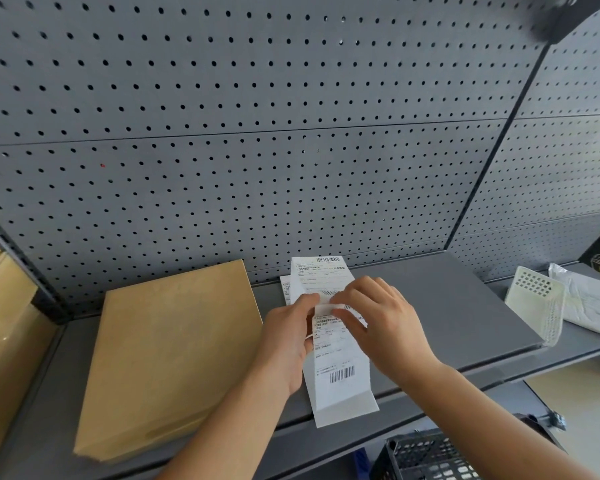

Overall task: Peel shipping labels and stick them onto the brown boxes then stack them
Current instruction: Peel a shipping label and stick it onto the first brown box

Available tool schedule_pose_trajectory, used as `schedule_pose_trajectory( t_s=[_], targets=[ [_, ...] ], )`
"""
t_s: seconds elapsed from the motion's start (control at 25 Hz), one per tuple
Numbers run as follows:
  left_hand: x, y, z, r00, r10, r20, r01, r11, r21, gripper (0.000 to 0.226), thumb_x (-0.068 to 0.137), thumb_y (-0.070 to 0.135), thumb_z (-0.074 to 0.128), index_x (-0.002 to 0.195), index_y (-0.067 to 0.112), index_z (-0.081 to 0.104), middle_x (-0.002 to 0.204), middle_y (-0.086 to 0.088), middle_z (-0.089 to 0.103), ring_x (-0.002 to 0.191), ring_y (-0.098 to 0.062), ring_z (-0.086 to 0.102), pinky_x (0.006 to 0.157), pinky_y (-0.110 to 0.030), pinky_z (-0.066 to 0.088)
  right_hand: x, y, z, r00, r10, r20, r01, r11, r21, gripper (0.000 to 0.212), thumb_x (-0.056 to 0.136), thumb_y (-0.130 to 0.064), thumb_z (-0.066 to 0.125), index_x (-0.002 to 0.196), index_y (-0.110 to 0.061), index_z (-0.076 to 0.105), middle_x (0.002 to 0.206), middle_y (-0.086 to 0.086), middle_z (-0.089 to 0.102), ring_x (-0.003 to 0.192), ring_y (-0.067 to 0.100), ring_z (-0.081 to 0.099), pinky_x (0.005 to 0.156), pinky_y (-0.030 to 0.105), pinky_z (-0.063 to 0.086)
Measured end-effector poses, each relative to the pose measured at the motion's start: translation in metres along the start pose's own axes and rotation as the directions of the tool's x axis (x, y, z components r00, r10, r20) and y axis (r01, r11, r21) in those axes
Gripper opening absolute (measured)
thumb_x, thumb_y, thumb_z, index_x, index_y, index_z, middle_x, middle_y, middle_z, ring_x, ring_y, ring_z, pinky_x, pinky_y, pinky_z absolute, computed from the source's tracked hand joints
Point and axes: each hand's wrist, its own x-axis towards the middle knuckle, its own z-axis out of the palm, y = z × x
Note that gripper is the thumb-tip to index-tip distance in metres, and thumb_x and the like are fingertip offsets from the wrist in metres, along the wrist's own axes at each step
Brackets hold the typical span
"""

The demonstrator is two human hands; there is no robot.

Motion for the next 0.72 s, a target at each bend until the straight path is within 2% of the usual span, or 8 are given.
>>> schedule_pose_trajectory(
  t_s=[0.28,0.48,0.64,0.72],
  targets=[
    [0.006,-0.001,-0.002,1.0,-0.002,0.021,0.002,1.0,-0.023,0.017,0.098,0.017,0.062,0.102,0.011,0.078,0.094,-0.009,0.082,0.09,-0.024,0.077,0.101,-0.046,0.056,0.002,-0.002,-0.001,0.998,0.065,-0.005,-0.065,0.995,0.077,0.011,0.087,-0.015,0.074,0.092,-0.021,0.066,0.095,-0.009,0.061,0.084,0.019,0.057,0.07,0.036,0.052],
    [0.003,-0.001,-0.002,0.997,0.004,0.079,-0.001,0.999,-0.039,0.017,0.096,0.008,0.062,0.098,0.009,0.079,0.088,-0.008,0.08,0.069,-0.014,0.071,0.085,-0.033,0.057,0.004,-0.006,-0.002,0.999,0.019,0.033,-0.022,0.997,0.081,0.019,0.088,-0.022,0.075,0.106,-0.025,0.069,0.103,-0.01,0.061,0.089,0.018,0.056,0.078,0.031,0.048],
    [0.009,-0.001,-0.009,0.996,-0.045,0.083,0.049,0.998,-0.047,0.015,0.093,0.011,0.07,0.103,0.004,0.079,0.092,-0.013,0.074,0.082,-0.023,0.065,0.087,-0.037,0.056,0.004,-0.005,0.0,0.999,0.019,0.039,-0.023,0.995,0.1,0.012,0.088,-0.023,0.075,0.099,-0.026,0.071,0.099,-0.011,0.061,0.087,0.017,0.055,0.077,0.035,0.05],
    [0.012,0.0,-0.012,0.996,-0.034,0.08,0.037,0.998,-0.042,0.015,0.093,0.009,0.07,0.105,0.003,0.077,0.091,-0.013,0.075,0.08,-0.022,0.066,0.083,-0.035,0.056,0.005,-0.004,0.001,0.999,0.014,0.052,-0.02,0.994,0.109,0.015,0.087,-0.021,0.076,0.1,-0.027,0.071,0.099,-0.01,0.06,0.087,0.017,0.055,0.077,0.036,0.05]
  ],
)
